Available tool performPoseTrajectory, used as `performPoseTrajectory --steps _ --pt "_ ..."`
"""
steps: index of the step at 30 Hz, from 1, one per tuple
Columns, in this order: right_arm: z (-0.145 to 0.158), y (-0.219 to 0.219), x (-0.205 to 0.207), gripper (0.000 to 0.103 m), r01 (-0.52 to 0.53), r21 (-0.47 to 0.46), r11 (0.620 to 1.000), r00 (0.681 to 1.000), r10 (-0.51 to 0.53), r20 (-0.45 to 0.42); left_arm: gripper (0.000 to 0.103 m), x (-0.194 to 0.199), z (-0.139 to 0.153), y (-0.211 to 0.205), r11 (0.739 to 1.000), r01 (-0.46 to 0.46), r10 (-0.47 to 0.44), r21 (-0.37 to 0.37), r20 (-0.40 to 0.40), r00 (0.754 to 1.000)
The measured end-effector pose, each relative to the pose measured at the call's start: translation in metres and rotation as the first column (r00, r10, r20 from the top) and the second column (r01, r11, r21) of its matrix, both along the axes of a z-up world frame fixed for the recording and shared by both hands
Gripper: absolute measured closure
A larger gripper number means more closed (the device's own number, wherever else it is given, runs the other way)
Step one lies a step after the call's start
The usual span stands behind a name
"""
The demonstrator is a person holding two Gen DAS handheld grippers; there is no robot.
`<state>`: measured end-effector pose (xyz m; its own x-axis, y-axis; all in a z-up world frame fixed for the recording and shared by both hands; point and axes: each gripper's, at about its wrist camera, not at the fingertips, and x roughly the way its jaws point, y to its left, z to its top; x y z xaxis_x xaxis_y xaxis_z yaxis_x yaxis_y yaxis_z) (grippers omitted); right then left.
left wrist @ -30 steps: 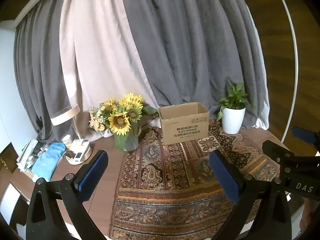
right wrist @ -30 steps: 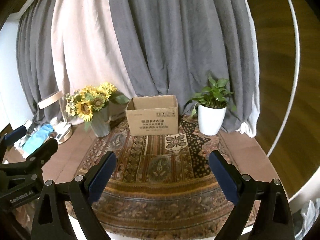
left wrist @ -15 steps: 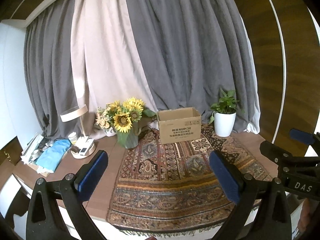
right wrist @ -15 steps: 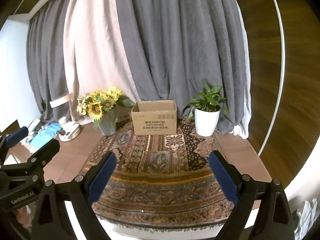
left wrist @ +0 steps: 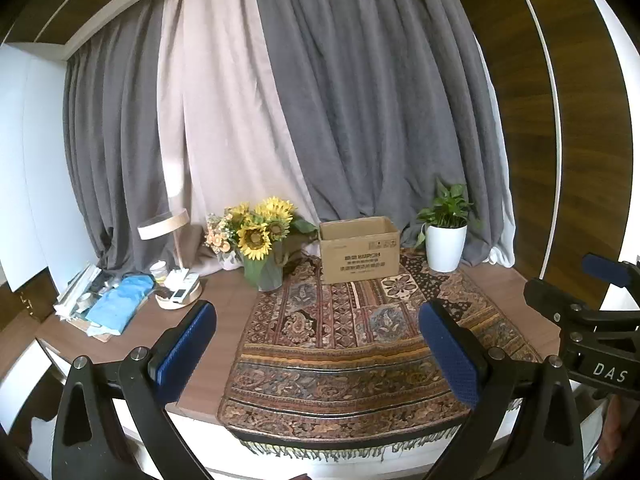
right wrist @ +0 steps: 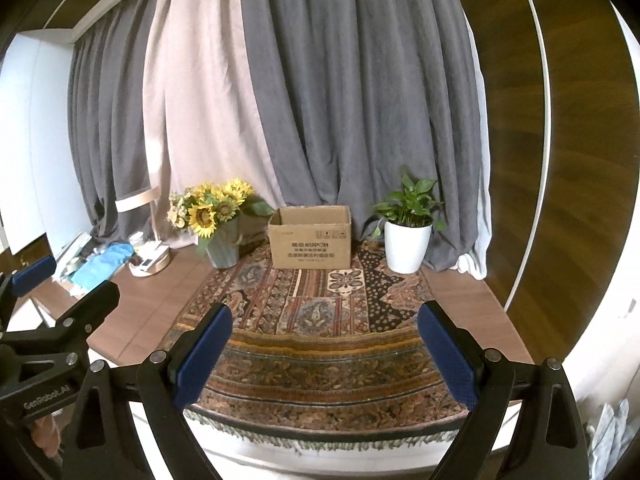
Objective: Organize rigid objects
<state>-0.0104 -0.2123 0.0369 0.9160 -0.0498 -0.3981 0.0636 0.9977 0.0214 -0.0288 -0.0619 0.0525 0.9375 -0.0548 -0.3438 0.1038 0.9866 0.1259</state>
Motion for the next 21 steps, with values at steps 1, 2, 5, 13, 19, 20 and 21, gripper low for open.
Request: performPoseTrajectory --steps 1,2,5,13,19,20,21 --pt "0.000 0.000 -0.003 0.008 0.000 0.001 1.000 1.000 0.000 0.001 0.000 -0.002 0.000 0.000 1.000 -0.001 0.001 0.000 0.003 1.000" --pt "0.000 0.000 -0.005 0.008 0.001 0.002 1.000 1.000 -0.001 0.003 0.000 -0.004 0.001 0.000 1.000 -0.005 0.005 0.002 0.010 1.000" --pt "0.000 0.000 -0.009 0.007 0.002 0.004 1.000 1.000 -0.002 0.005 0.000 -0.008 0.002 0.000 1.000 -0.008 0.008 0.006 0.015 1.000" --pt "0.001 0.001 -0.019 0.007 0.000 0.008 1.000 1.000 0.000 0.012 0.000 -0.016 0.004 0.000 1.000 -0.013 0.013 0.005 0.031 0.999" --pt "0.003 0.002 -0.025 0.007 0.008 0.003 1.000 1.000 -0.008 0.019 0.000 -0.019 0.005 0.002 1.000 -0.008 0.008 0.005 0.033 0.999" --pt "0.003 0.002 -0.026 0.007 0.008 0.002 1.000 1.000 -0.009 0.020 0.000 -0.019 0.005 0.002 1.000 -0.011 0.011 0.005 0.032 0.999" --pt "0.003 0.002 -0.028 0.007 0.010 0.000 1.000 1.000 -0.010 0.021 0.000 -0.020 0.005 0.001 1.000 -0.011 0.011 0.005 0.032 0.999"
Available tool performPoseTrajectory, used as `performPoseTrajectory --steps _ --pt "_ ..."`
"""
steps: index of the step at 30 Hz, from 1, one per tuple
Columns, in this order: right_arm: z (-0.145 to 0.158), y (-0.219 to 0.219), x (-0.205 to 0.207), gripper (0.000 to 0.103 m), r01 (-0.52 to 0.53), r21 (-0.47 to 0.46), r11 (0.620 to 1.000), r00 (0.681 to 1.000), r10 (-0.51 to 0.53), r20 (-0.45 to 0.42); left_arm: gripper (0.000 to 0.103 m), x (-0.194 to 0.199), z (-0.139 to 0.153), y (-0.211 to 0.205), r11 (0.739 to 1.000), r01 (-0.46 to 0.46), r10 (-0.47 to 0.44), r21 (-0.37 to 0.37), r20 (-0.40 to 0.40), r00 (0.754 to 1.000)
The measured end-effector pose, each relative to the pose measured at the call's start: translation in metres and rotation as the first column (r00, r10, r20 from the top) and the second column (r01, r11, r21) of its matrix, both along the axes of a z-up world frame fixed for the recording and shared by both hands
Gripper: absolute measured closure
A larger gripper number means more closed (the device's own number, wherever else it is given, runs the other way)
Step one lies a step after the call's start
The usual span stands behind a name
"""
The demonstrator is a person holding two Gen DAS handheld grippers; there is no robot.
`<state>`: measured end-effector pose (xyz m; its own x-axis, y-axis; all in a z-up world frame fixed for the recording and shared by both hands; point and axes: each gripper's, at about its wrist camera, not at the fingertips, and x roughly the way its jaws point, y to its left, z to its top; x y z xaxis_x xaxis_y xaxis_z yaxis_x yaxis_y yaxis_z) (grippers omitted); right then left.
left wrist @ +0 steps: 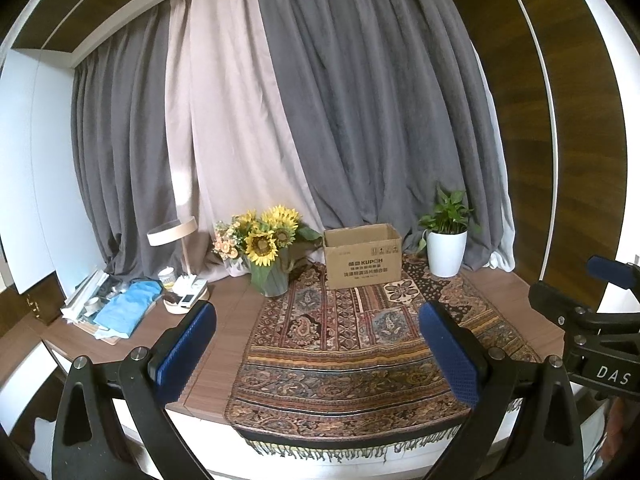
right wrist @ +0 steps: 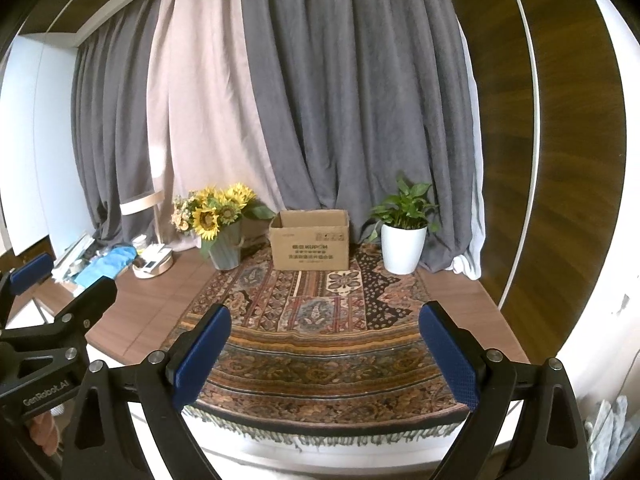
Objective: Organize rigid objects
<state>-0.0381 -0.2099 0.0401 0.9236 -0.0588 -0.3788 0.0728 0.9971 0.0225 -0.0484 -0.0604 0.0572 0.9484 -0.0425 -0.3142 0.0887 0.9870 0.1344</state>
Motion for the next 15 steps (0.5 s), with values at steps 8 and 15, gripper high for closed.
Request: performPoseTrajectory --steps 8,15 --pt "0.0016 -0.0002 -0.0022 0.007 -0.004 -0.002 1.000 1.000 0.004 0.001 0.000 -0.0012 0.0006 0.0009 1.000 0.002 -0.002 -0.002 0.000 1.000" --pt "0.0025 -0.0003 -0.0046 0.007 -0.003 -0.004 1.000 1.000 0.003 0.002 0.000 -0.0038 0.0006 -0.0007 1.000 0.001 -0.001 -0.003 0.001 1.000"
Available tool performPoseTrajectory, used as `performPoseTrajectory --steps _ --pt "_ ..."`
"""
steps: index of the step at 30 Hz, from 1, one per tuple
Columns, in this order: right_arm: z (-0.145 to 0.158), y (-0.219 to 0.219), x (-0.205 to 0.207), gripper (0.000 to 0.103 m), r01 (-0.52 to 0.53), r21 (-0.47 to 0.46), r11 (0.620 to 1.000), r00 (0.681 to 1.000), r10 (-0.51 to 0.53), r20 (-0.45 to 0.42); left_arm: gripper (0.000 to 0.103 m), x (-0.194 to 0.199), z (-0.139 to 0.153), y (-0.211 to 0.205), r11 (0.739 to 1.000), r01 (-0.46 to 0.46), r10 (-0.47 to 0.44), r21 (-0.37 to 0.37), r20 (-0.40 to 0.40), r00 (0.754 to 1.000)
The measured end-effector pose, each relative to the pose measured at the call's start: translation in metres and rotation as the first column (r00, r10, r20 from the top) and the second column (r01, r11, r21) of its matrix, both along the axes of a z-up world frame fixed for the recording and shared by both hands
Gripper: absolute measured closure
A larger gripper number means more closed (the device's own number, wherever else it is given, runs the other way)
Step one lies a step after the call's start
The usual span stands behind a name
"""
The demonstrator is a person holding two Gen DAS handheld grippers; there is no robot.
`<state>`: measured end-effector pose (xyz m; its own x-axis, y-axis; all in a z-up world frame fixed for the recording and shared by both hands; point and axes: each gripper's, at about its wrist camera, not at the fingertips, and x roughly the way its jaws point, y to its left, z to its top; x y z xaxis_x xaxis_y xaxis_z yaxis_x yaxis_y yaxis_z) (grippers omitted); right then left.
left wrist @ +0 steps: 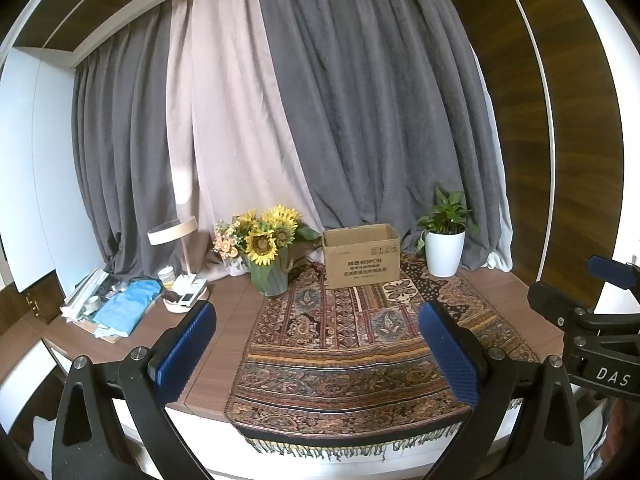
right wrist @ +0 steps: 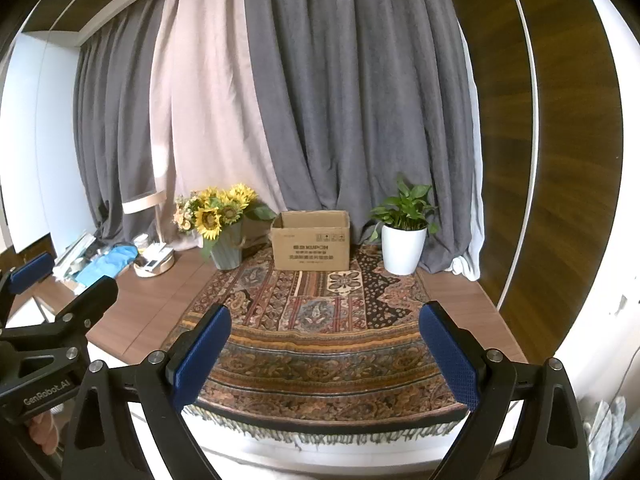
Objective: Organize rigid objects
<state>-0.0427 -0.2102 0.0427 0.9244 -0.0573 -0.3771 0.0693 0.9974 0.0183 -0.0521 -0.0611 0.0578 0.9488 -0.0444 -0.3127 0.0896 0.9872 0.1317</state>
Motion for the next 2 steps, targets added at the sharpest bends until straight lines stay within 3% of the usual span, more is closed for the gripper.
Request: performPoseTrajectory --steps 2 --pt "-0.0001 -0.0012 0.0003 0.007 -0.002 0.000 1.000 1.000 0.002 0.000 0.000 -0.0009 0.0001 -0.0009 1.000 -0.001 0.001 0.001 0.000 1.000"
